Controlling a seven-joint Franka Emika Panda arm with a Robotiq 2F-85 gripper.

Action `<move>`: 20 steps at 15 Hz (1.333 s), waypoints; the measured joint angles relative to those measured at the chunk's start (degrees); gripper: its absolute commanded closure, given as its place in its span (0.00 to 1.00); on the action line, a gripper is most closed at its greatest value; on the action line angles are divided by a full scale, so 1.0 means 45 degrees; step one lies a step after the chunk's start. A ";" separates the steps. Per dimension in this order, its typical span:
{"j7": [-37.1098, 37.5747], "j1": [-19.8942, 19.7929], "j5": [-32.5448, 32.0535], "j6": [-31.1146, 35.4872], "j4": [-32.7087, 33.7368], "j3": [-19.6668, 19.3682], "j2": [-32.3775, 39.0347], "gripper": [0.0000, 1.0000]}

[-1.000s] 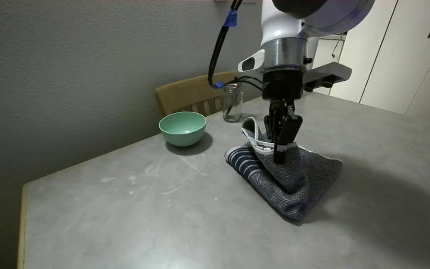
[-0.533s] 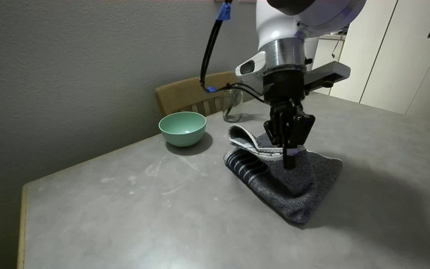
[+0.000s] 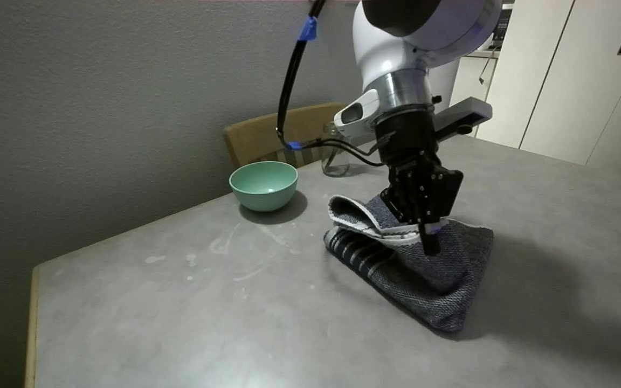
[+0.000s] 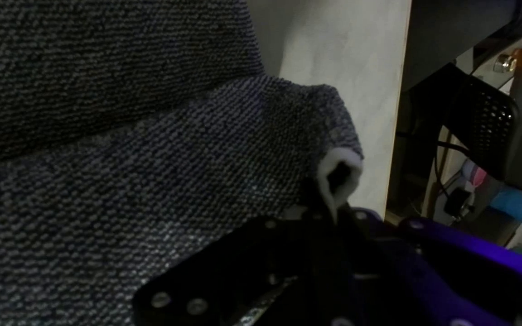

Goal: Unfold the towel once

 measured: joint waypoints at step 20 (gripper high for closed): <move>0.0093 0.0826 -0.0122 -0.1279 0.0961 -0.0010 0.0054 0.99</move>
